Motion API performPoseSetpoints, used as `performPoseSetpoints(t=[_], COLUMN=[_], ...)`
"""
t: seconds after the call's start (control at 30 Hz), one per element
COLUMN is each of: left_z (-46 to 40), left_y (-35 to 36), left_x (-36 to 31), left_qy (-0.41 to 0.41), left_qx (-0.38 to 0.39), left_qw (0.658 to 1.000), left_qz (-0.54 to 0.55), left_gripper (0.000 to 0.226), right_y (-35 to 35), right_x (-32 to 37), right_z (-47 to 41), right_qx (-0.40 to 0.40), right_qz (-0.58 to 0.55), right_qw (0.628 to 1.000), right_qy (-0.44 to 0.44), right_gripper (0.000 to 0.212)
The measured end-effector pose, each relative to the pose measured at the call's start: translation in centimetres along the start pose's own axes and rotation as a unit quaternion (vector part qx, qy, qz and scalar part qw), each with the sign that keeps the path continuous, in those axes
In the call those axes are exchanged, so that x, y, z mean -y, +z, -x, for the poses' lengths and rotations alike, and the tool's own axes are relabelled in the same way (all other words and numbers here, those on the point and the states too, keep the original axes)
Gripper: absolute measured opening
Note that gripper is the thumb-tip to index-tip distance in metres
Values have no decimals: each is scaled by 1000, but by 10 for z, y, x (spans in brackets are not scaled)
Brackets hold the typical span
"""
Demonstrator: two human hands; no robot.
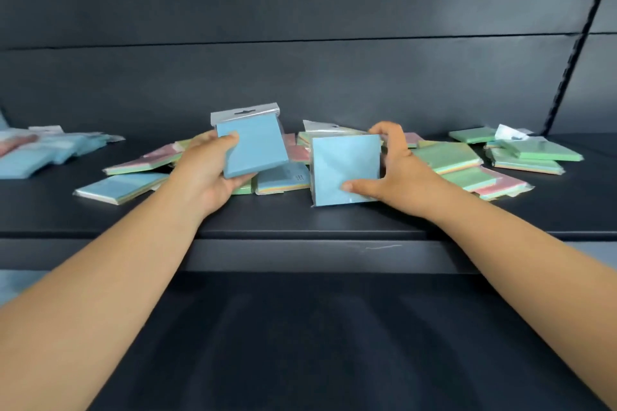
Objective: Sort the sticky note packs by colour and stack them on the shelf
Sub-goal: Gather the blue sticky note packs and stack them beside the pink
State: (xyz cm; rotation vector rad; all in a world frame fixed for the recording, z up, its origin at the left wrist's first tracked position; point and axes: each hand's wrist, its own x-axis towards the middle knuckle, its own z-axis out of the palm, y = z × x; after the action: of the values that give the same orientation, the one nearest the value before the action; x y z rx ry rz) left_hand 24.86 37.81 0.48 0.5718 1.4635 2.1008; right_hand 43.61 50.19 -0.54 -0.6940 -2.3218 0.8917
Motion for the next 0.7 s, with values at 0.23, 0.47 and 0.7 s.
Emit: performPoseSetpoints(t=[0.23, 0.47, 0.7], left_z=[11, 29, 52], left_y=[-50, -164, -303], left_x=[-20, -73, -123], left_qy=[43, 106, 110], left_qx=[-39, -101, -152], left_qw=[998, 989, 981], left_qz=[26, -34, -52], left_gripper=[24, 27, 15], right_y=[19, 103, 211], right_x=[40, 120, 201], right_z=[-12, -36, -61], right_qx=[17, 60, 99], right_qz=[-336, -435, -440], right_qw=[941, 895, 889], right_qy=[38, 73, 74], right_gripper=[75, 23, 33])
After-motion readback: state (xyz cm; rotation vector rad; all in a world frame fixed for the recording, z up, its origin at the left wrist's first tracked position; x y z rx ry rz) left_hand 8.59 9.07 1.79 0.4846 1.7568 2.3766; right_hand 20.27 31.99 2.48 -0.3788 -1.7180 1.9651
